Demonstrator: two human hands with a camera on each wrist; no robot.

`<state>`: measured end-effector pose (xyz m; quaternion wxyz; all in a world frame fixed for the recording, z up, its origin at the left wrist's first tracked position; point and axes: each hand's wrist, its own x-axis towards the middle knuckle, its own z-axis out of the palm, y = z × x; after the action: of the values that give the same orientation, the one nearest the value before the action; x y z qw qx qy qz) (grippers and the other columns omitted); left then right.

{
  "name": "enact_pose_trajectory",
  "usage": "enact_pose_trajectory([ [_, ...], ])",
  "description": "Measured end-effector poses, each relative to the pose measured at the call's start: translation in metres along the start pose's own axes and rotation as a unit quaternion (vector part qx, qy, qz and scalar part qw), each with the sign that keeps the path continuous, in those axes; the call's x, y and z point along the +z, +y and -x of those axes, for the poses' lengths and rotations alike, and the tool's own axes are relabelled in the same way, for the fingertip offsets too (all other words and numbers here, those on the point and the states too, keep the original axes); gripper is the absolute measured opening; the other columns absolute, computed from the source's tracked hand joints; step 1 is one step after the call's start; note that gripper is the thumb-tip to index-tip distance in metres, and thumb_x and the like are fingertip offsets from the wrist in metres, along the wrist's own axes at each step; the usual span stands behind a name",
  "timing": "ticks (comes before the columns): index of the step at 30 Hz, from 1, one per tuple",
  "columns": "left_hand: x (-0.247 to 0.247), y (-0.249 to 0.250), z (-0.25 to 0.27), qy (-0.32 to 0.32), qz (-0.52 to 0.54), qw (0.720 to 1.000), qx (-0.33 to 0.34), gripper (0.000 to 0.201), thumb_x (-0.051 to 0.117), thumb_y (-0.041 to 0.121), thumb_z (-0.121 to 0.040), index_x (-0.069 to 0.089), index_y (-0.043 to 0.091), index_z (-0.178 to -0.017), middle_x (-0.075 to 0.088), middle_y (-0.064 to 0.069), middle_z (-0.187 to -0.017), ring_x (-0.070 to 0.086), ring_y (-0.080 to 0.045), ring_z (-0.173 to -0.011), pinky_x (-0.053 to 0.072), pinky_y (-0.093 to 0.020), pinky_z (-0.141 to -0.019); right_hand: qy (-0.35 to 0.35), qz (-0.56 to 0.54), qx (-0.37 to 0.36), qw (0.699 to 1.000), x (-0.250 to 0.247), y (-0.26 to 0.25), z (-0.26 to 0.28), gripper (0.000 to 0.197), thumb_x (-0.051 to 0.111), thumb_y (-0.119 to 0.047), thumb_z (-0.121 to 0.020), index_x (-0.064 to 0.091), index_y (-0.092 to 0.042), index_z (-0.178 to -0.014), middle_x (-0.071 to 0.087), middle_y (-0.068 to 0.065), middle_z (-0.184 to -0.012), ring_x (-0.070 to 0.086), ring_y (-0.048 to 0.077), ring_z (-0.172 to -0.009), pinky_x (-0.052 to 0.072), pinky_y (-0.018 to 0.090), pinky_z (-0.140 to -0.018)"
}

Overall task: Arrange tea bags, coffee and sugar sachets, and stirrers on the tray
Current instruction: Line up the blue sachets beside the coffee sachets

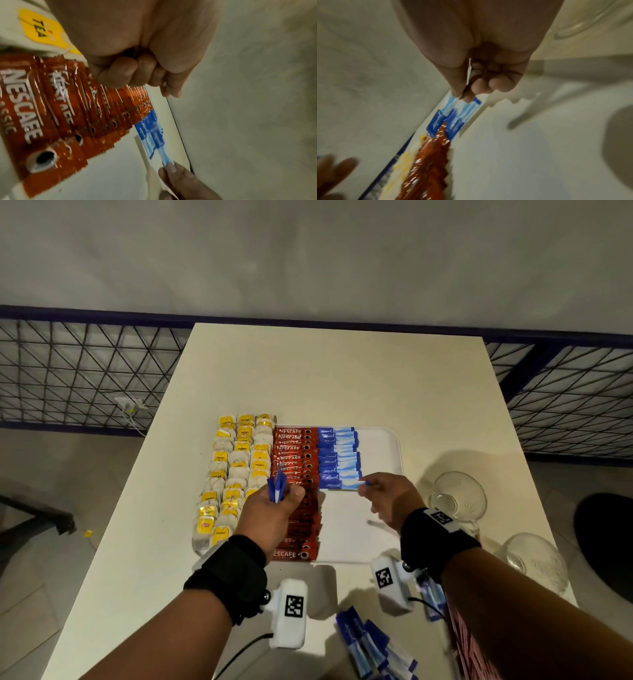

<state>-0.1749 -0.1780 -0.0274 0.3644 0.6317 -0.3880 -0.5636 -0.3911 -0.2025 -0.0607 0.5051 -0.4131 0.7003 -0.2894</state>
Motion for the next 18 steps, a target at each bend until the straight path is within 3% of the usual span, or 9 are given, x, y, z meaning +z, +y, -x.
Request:
enact_pose_trajectory([
  [3,-0.012,-0.005,-0.005,0.006,-0.017,1.0,0.005,0.018,0.066,0.029,-0.09,0.057,0.021,-0.076,0.044,0.015,-0.04,0.035,-0.006,-0.047,0.032,-0.028,-0.052,0.007,0.102,0.001,0.995,-0.009,0.013,-0.017,0.012,0.068,-0.017,-0.087,0.071,-0.009,-0.096,0.059,-0.002,-0.069,0.051,0.02,-0.066,0.042,0.026,-0.068],
  [6,-0.018,-0.01,-0.007,0.005,-0.029,1.0,0.008,0.015,0.065,0.031,-0.09,0.062,0.017,-0.084,0.045,0.015,-0.04,0.036,-0.005,-0.046,0.032,-0.028,-0.051,-0.007,0.192,-0.006,0.981,-0.008,0.011,-0.022,0.016,0.067,-0.021,-0.088,0.069,-0.01,-0.1,0.061,0.0,-0.086,0.054,0.017,-0.084,0.041,0.024,-0.08],
  [11,-0.019,-0.018,-0.011,0.006,-0.023,1.0,0.001,0.02,0.066,0.033,-0.088,0.062,0.013,-0.087,0.046,0.014,-0.04,0.037,-0.005,-0.046,0.032,-0.028,-0.051,0.021,0.197,0.015,0.98,0.001,0.005,-0.028,0.012,0.07,-0.025,-0.085,0.06,-0.02,-0.089,0.066,0.002,-0.089,0.057,0.018,-0.083,0.038,0.021,-0.073],
  [15,-0.02,-0.022,-0.015,0.006,-0.019,1.0,-0.005,0.032,0.068,0.04,-0.086,0.066,0.009,-0.093,0.055,0.011,-0.05,0.045,-0.011,-0.051,0.037,-0.031,-0.055,0.034,0.215,0.04,0.975,0.006,0.001,-0.03,0.013,0.067,-0.03,-0.087,0.062,-0.019,-0.093,0.069,0.004,-0.102,0.061,0.021,-0.093,0.039,0.019,-0.074],
  [16,-0.02,-0.022,-0.014,0.009,-0.02,1.0,-0.006,0.031,0.067,0.039,-0.087,0.066,0.009,-0.095,0.054,0.012,-0.049,0.044,-0.01,-0.051,0.037,-0.03,-0.055,0.038,0.209,0.043,0.976,0.006,0.0,-0.03,0.014,0.067,-0.029,-0.088,0.063,-0.018,-0.095,0.068,0.004,-0.102,0.061,0.021,-0.092,0.04,0.016,-0.07],
  [18,-0.018,-0.02,-0.012,0.007,-0.021,1.0,-0.007,0.026,0.066,0.035,-0.088,0.067,0.01,-0.094,0.052,0.014,-0.046,0.043,-0.007,-0.05,0.035,-0.029,-0.054,0.043,0.189,0.048,0.98,0.006,-0.002,-0.028,0.014,0.066,-0.026,-0.089,0.064,-0.015,-0.099,0.065,0.005,-0.101,0.056,0.019,-0.083,0.036,0.004,-0.049],
])
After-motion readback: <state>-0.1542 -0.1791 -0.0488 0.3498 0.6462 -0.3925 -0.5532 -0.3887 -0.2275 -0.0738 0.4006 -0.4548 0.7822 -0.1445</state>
